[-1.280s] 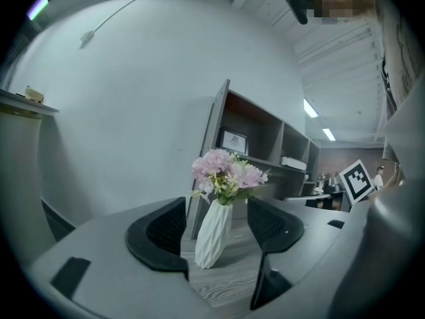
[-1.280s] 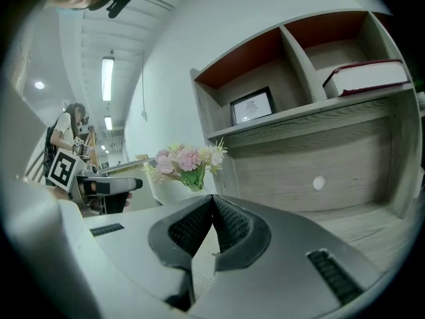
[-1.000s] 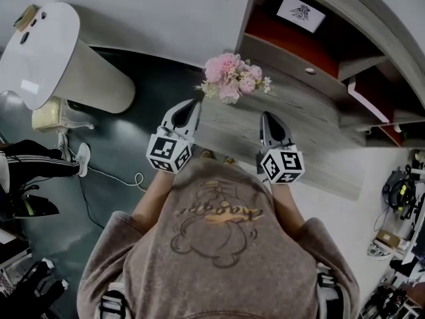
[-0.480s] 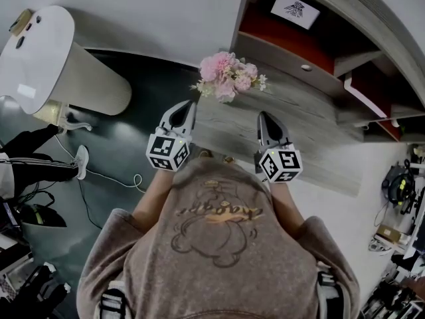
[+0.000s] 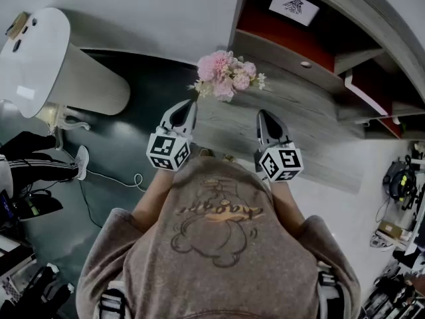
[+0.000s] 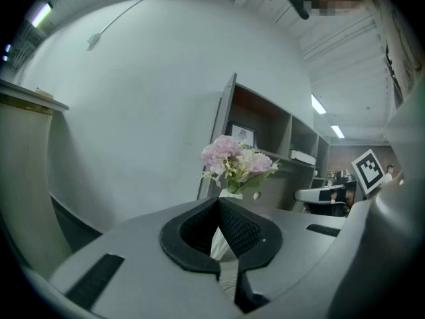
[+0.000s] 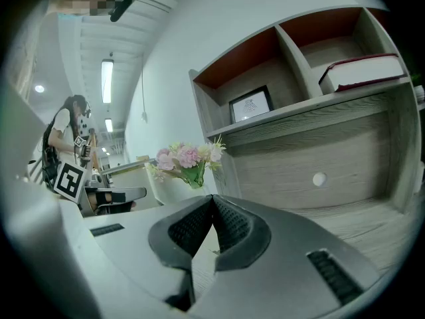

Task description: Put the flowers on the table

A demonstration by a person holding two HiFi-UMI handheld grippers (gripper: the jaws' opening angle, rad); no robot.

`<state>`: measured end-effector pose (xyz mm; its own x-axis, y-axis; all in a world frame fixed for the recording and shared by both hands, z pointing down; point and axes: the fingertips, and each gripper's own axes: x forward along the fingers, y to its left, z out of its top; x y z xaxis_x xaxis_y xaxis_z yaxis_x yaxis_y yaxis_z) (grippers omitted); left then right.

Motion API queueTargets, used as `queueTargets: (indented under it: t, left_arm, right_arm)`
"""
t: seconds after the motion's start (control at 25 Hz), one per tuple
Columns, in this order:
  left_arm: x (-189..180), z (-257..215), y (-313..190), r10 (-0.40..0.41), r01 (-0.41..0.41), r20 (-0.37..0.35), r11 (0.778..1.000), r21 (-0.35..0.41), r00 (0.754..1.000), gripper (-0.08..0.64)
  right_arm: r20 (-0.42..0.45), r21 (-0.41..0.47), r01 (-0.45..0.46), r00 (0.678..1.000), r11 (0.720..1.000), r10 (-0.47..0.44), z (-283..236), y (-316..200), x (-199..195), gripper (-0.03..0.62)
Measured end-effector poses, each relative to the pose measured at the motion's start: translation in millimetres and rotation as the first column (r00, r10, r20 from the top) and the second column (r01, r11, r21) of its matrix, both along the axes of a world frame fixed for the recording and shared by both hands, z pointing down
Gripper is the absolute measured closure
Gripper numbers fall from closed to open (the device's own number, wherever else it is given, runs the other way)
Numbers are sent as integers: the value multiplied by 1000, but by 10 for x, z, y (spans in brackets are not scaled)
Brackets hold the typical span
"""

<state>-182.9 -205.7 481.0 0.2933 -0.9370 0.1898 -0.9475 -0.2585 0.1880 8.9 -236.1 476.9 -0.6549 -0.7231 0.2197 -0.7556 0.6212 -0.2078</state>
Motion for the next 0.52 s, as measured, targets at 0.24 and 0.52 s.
queueTargets:
  t: [0.24,0.52]
  left_arm:
    - [-5,14,-24,-2,2,-5,1000,-7,1000,543]
    - [-14,7,-68,7,-7,-6,1000,-13,1000,543]
  right_arm:
    - [1,-3,-4,1000,1000,4,-1,-7,11,607]
    - [4,-4,-6,1000,1000,6,-13,-15,3,607]
